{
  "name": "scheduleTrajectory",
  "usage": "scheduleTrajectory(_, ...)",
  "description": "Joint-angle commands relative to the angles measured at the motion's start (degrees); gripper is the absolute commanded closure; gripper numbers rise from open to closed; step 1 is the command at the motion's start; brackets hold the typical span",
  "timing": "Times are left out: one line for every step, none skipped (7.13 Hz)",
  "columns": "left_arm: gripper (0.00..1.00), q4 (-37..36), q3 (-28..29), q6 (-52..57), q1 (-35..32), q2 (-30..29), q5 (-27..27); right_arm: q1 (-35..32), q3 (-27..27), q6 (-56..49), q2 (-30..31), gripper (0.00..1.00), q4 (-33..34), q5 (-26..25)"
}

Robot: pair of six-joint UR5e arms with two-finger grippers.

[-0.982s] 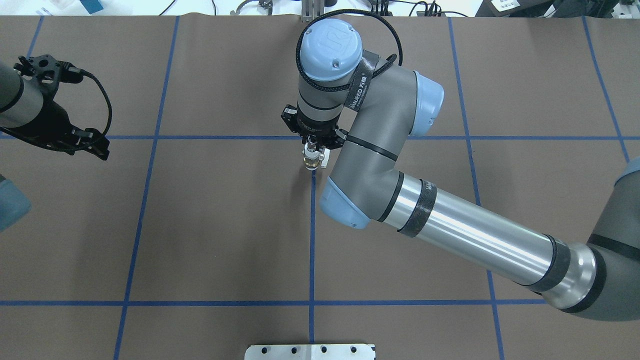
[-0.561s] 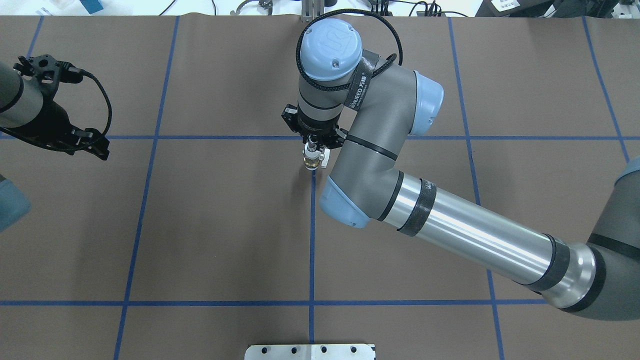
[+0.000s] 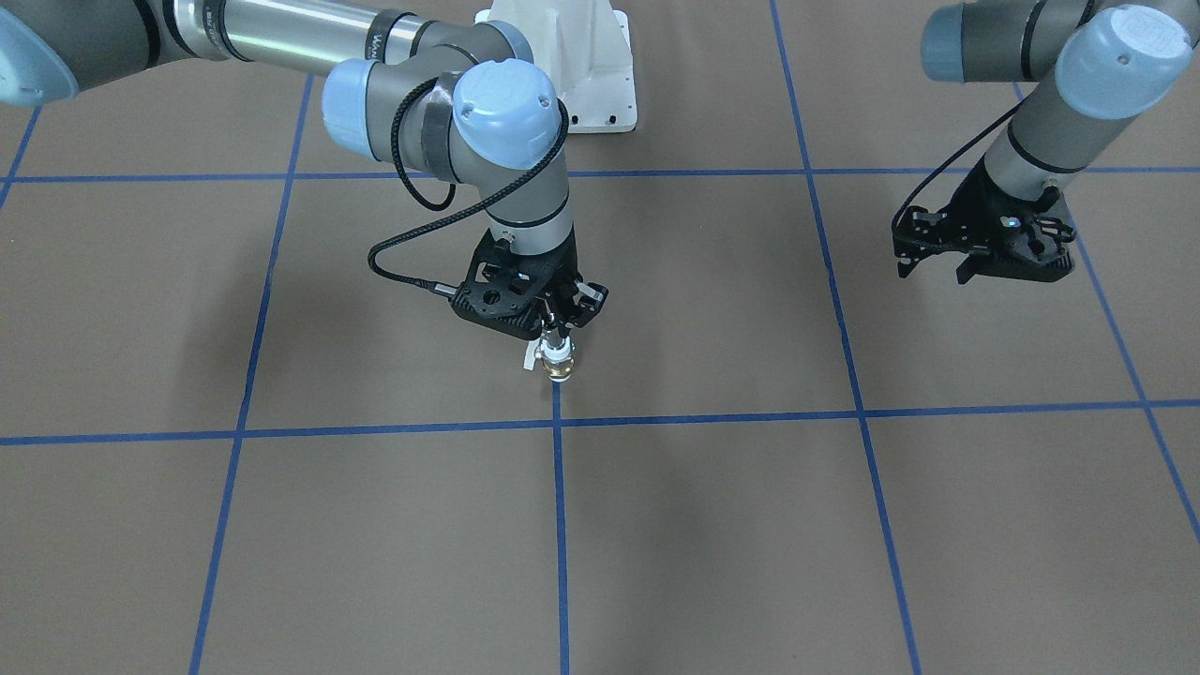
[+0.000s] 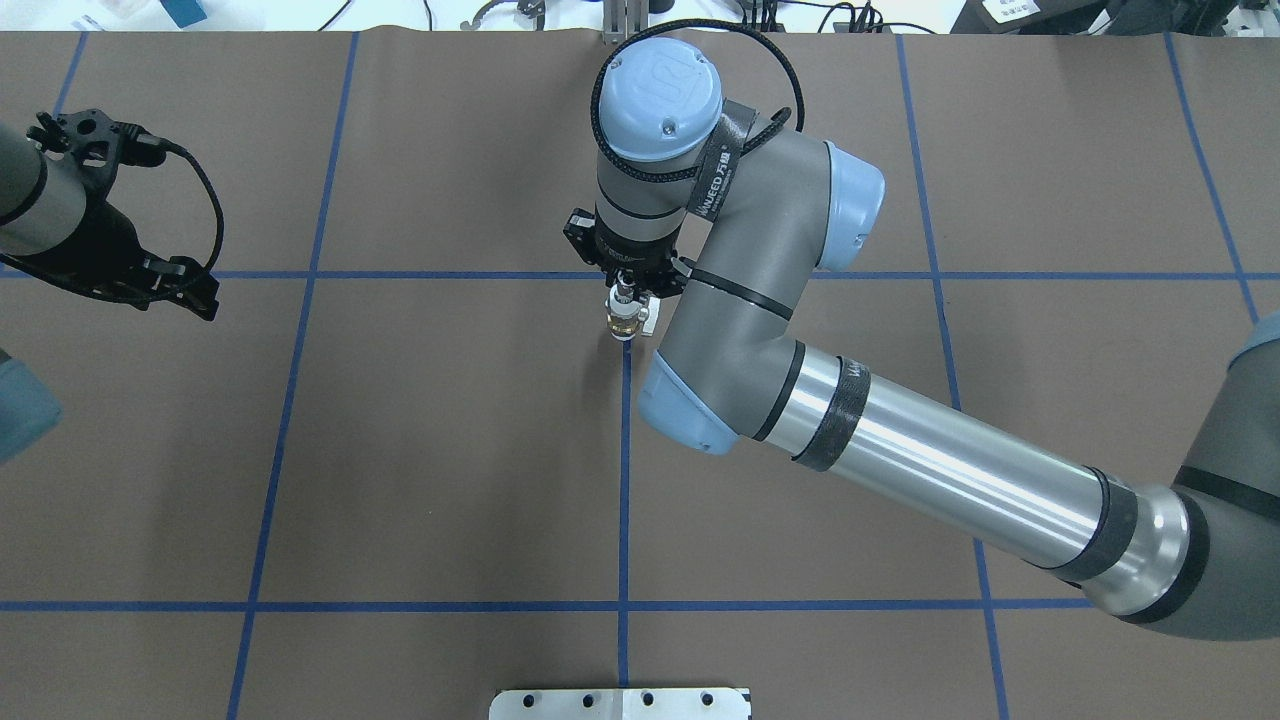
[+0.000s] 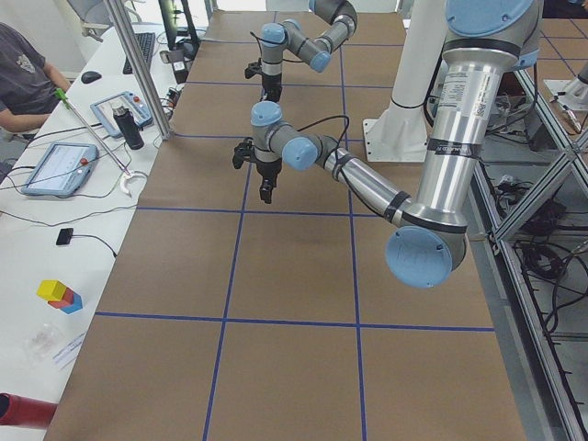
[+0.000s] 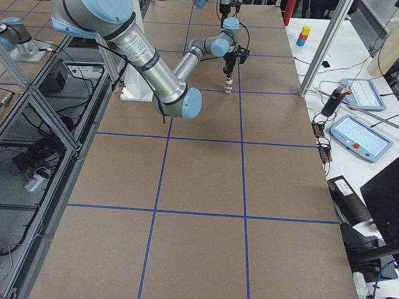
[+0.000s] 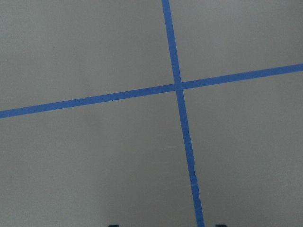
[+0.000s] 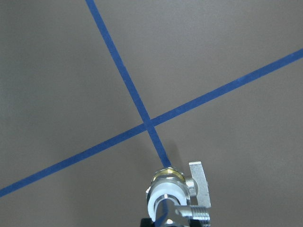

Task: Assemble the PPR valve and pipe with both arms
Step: 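Lower the chrome valve onto the white fitting and press it down with the right gripper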

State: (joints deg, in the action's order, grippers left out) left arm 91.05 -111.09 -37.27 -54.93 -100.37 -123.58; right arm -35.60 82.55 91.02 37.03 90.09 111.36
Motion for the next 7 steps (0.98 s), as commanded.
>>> scheduleTrajectory(0.26,0.0,0.0,0.0,0.0,0.0,0.0,0.0,0.0,0.0,0.0,0.67,0.0,0.0)
scheduleTrajectory(0.26,0.0,0.0,0.0,0.0,0.0,0.0,0.1,0.0,0.2,0.0,0.64,0.0,0.0)
scheduleTrajectory(0.26,0.0,0.0,0.0,0.0,0.0,0.0,0.1,0.0,0.4,0.0,0.55,0.0,-0.1)
scheduleTrajectory(0.26,0.0,-0.1,0.0,0.0,0.0,0.0,0.0,0.0,0.4,0.0,0.51,0.0,-0.2)
scheduleTrajectory(0.26,0.0,-0.1,0.0,0.0,0.0,-0.1,0.0,-0.2,0.5,0.0,0.51,0.0,-0.2)
scheduleTrajectory(0.26,-0.1,-0.2,-0.1,0.0,0.0,0.0,0.0,-0.4,1.2,0.0,0.51,0.0,-0.2)
scheduleTrajectory(0.26,-0.2,-0.5,-0.1,0.0,0.0,-0.3,0.0,-0.4,1.3,-0.1,0.51,0.0,-0.2)
